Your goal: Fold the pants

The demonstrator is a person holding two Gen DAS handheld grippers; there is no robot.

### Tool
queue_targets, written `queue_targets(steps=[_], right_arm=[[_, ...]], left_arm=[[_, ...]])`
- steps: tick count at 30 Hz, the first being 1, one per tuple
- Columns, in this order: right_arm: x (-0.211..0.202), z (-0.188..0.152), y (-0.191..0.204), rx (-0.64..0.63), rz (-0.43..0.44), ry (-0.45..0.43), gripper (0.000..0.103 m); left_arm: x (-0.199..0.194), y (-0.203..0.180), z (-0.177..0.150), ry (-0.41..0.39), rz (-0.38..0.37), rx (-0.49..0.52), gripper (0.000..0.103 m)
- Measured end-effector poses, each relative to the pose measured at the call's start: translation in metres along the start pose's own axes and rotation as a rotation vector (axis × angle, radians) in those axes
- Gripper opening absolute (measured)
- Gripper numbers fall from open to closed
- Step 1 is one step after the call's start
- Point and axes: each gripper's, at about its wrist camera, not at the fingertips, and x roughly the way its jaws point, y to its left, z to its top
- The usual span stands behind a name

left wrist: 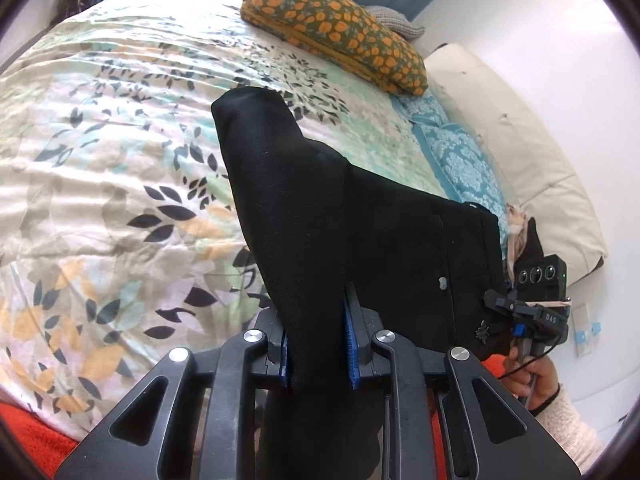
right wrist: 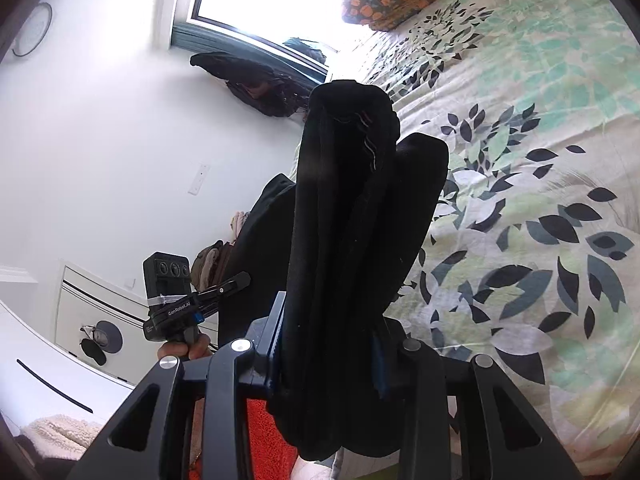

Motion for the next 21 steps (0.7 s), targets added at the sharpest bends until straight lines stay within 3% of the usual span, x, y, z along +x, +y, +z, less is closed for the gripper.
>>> queue_targets(steps=[4,6,7,8,9,11,13,15,18,20,21], right_arm=[[0.024,-0.007,-0.03,0.049,-0.081,0.043,0.035],[0.044,-0.021,-0.055,0.079,-0.176,0.084,0.036],[0.051,-0.028,-0.066,0.083,-0.259,0.102,0.041],[0.053,-0.035,-0.074,0.082,-0.337,0.099,0.054],[0.045,-0.041,-0.078,0.082,-0.364,0.071,0.063],[0.021,-0.046,-0.072,0.056,-0.438,-0.026,0.091],[-0.008,-0.044,-0.053,0.005,-0.503,-0.111,0.103],[-0.033,-0.039,-0.029,-0.08,-0.599,-0.168,0.103],[-0.058,-0.033,0.02,-0.234,-0.76,-0.239,0.103],[-0.069,-0.034,0.052,-0.31,-0.854,-0.288,0.103],[-0.073,-0.034,0.068,-0.343,-0.88,-0.303,0.103]], left_arm=[[0.034,0.037,-0.015,0.068,0.103,-0.029,0.027],[0.065,0.059,-0.03,0.138,0.235,-0.04,0.041],[0.077,0.07,-0.037,0.168,0.313,-0.042,0.052],[0.078,0.078,-0.041,0.158,0.317,-0.039,0.064],[0.071,0.08,-0.043,0.127,0.321,-0.046,0.064],[0.045,0.073,-0.038,0.05,0.39,-0.04,0.068],[0.016,0.058,-0.032,-0.04,0.448,0.03,0.076],[-0.007,0.034,-0.028,-0.109,0.517,0.097,0.076],[-0.035,-0.006,-0.029,-0.214,0.553,0.192,0.076],[-0.049,-0.032,-0.035,-0.294,0.6,0.234,0.087],[-0.055,-0.04,-0.037,-0.32,0.627,0.252,0.087]])
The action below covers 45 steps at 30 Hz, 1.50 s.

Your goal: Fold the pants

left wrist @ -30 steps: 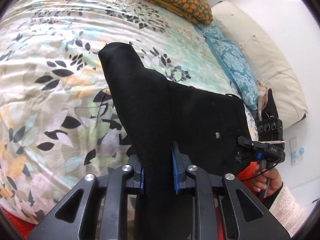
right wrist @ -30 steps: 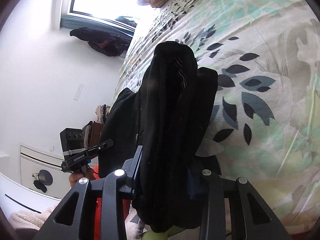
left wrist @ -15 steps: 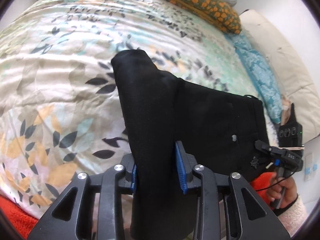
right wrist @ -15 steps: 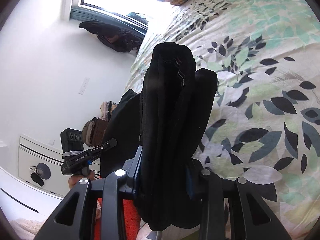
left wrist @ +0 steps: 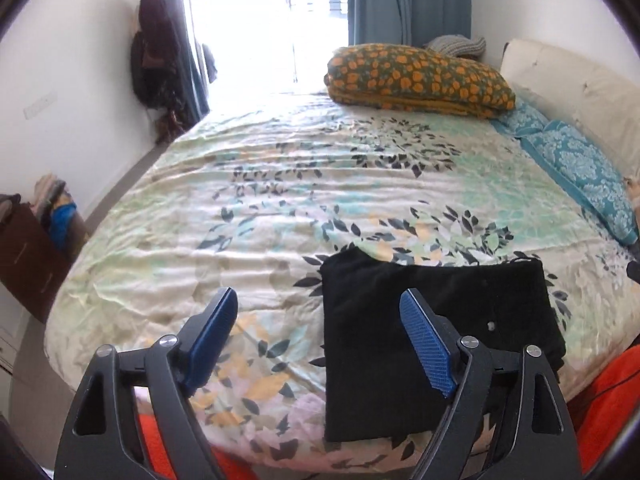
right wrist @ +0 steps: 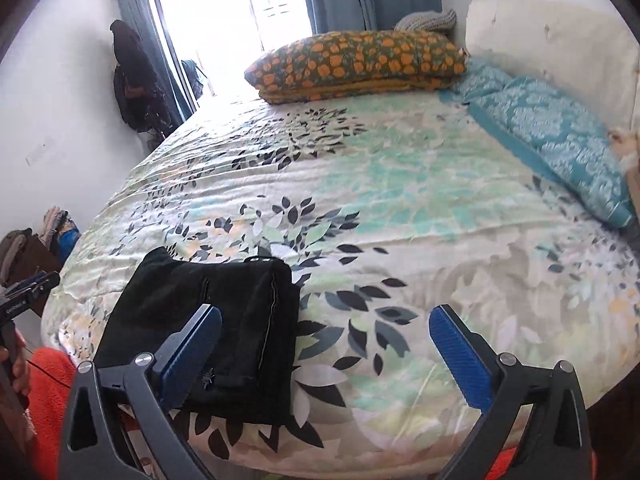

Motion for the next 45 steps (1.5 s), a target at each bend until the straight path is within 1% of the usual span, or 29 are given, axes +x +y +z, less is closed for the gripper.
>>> queue_targets(steps=[1,2,3,6,7,8,12,13,16,20,23,26,29,30,33,34,37,40,41,43,45], right_arm=[[-0.012,0.004,0.005,-0.021,-0.02,-0.023,0.103],[-0.021,0.005,0.011,-0.035,-0.043,-0.04,0.103],[-0.026,0.006,0.019,-0.048,-0.052,-0.05,0.103],[-0.033,-0.007,0.04,-0.087,-0.065,-0.019,0.103],[-0.03,-0.016,0.048,-0.097,-0.062,-0.006,0.103],[-0.026,-0.024,0.055,-0.104,-0.052,0.008,0.103],[-0.009,-0.055,0.076,-0.133,-0.022,0.079,0.103],[-0.006,-0.059,0.08,-0.144,-0.02,0.092,0.103],[-0.006,-0.065,0.086,-0.166,-0.024,0.107,0.103],[-0.012,-0.059,0.086,-0.144,-0.039,0.112,0.103],[-0.019,-0.052,0.086,-0.119,-0.043,0.125,0.103],[-0.028,-0.046,0.087,-0.095,-0.028,0.143,0.103],[-0.04,-0.045,0.094,-0.113,-0.018,0.159,0.103],[-0.045,-0.045,0.097,-0.124,-0.019,0.163,0.103],[-0.058,-0.048,0.105,-0.148,-0.022,0.159,0.103],[-0.062,-0.049,0.107,-0.148,-0.019,0.154,0.103],[-0.069,-0.051,0.116,-0.143,-0.004,0.146,0.103],[-0.07,-0.052,0.122,-0.127,0.004,0.134,0.103],[-0.069,-0.053,0.123,-0.12,0.009,0.138,0.103],[-0.067,-0.054,0.123,-0.116,0.015,0.153,0.103],[-0.066,-0.055,0.123,-0.12,0.008,0.158,0.103]], left_arm=[[-0.007,-0.008,0.001,-0.017,0.022,0.025,0.087],[-0.011,-0.014,0.002,-0.01,0.033,0.045,0.087],[-0.013,-0.02,0.001,0.01,0.028,0.06,0.087],[-0.016,-0.038,-0.01,0.075,-0.016,0.087,0.087],[-0.018,-0.043,-0.014,0.088,-0.017,0.095,0.087],[-0.019,-0.047,-0.018,0.096,-0.005,0.102,0.087],[-0.023,-0.058,-0.028,0.091,0.096,0.141,0.087],[-0.023,-0.059,-0.029,0.094,0.103,0.144,0.087],[-0.025,-0.056,-0.031,0.114,0.079,0.11,0.087],[-0.027,-0.053,-0.034,0.135,0.031,0.066,0.087],[-0.029,-0.055,-0.037,0.15,-0.018,0.055,0.087],[-0.034,-0.057,-0.041,0.181,-0.071,0.046,0.087],[-0.042,-0.059,-0.044,0.203,-0.103,0.057,0.087],[-0.047,-0.059,-0.045,0.199,-0.107,0.064,0.087],[-0.061,-0.06,-0.046,0.168,-0.086,0.079,0.087],[-0.064,-0.06,-0.046,0.164,-0.086,0.077,0.09],[-0.071,-0.058,-0.045,0.168,-0.105,0.05,0.092],[-0.076,-0.06,-0.045,0.155,-0.078,0.048,0.093],[-0.076,-0.059,-0.044,0.154,-0.078,0.049,0.093],[-0.074,-0.06,-0.045,0.168,-0.104,0.053,0.093],[-0.073,-0.061,-0.047,0.167,-0.074,0.06,0.093]])
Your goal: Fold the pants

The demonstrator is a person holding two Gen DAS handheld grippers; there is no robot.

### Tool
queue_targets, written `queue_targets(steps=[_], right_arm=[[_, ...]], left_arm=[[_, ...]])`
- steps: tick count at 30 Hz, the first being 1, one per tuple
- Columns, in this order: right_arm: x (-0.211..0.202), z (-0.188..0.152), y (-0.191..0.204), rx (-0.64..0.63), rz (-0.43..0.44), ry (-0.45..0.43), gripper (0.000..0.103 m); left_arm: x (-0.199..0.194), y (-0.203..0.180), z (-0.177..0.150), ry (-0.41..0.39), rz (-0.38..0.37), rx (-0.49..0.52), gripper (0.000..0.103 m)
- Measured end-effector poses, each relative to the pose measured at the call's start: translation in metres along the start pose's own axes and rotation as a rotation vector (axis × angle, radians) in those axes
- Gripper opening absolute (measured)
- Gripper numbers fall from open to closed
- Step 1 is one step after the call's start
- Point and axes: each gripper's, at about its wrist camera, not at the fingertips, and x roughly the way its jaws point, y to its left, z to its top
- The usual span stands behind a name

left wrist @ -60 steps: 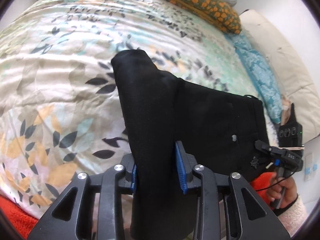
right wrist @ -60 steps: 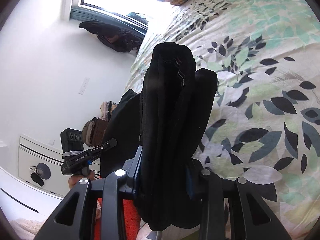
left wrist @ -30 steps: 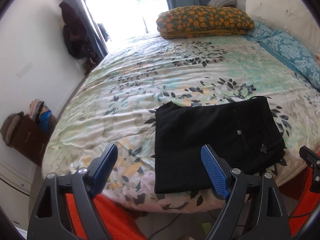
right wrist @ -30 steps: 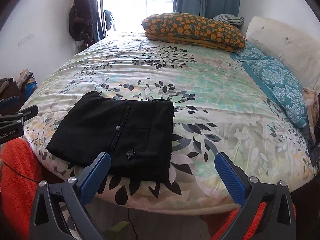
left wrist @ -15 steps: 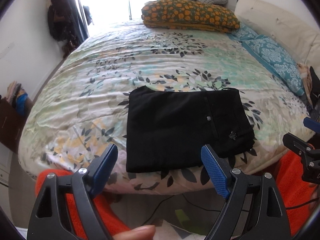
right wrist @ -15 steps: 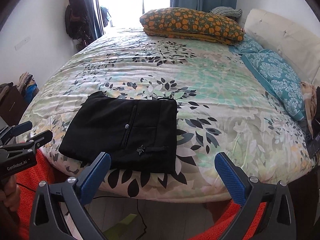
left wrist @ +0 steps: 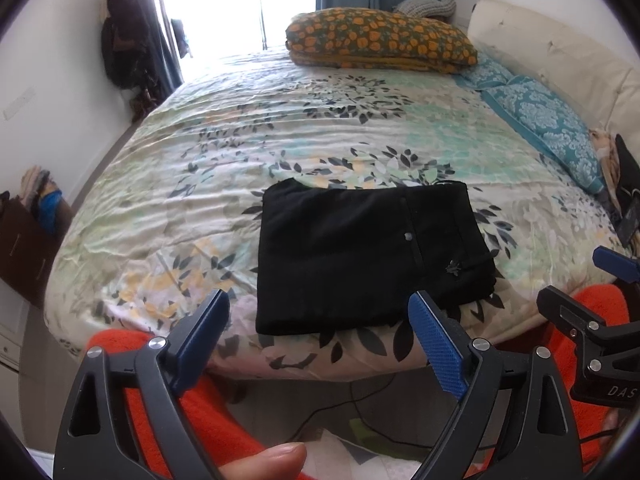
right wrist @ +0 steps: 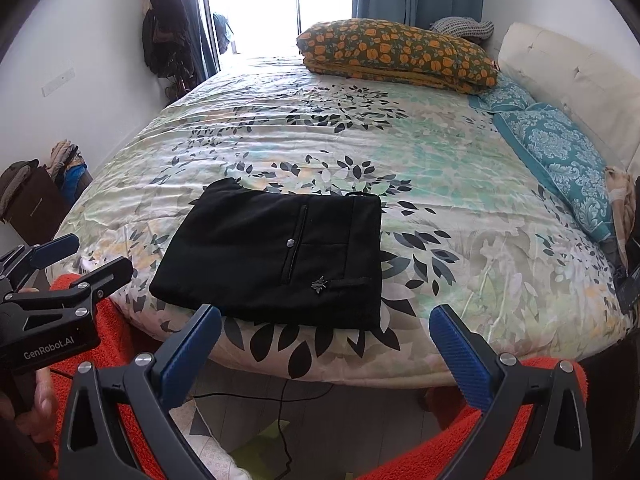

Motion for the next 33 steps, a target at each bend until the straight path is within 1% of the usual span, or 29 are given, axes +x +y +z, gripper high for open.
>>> queue_targets(steps=[2,7,17,25,30,33], right_arm=[[0.0,0.0,0.0,0.0,-0.001,0.0,0.103],[0.0,-0.002,0.001,-0.007,-0.012,0.001,0.103],[-0.004,-0.001,0.008,-0.037,-0.021,-0.015,0.103],[-0.003,-0.002,0.007,-0.035,-0.023,-0.01,0.103],[-0.003,-0.002,0.006,-0.035,-0.023,-0.011,0.103],[-0.002,-0.003,0.006,-0.034,-0.023,-0.011,0.103]], left_arm=[[0.004,0.0,-0.002,0.005,0.019,0.008,0.092],[0.008,0.002,-0.006,0.022,0.003,-0.006,0.092],[0.012,0.002,-0.007,0.024,0.012,-0.004,0.092],[0.012,0.001,-0.007,0.012,0.013,0.006,0.092],[0.011,0.002,-0.008,0.018,-0.011,-0.006,0.092],[0.009,0.001,-0.007,0.005,0.002,0.002,0.092]])
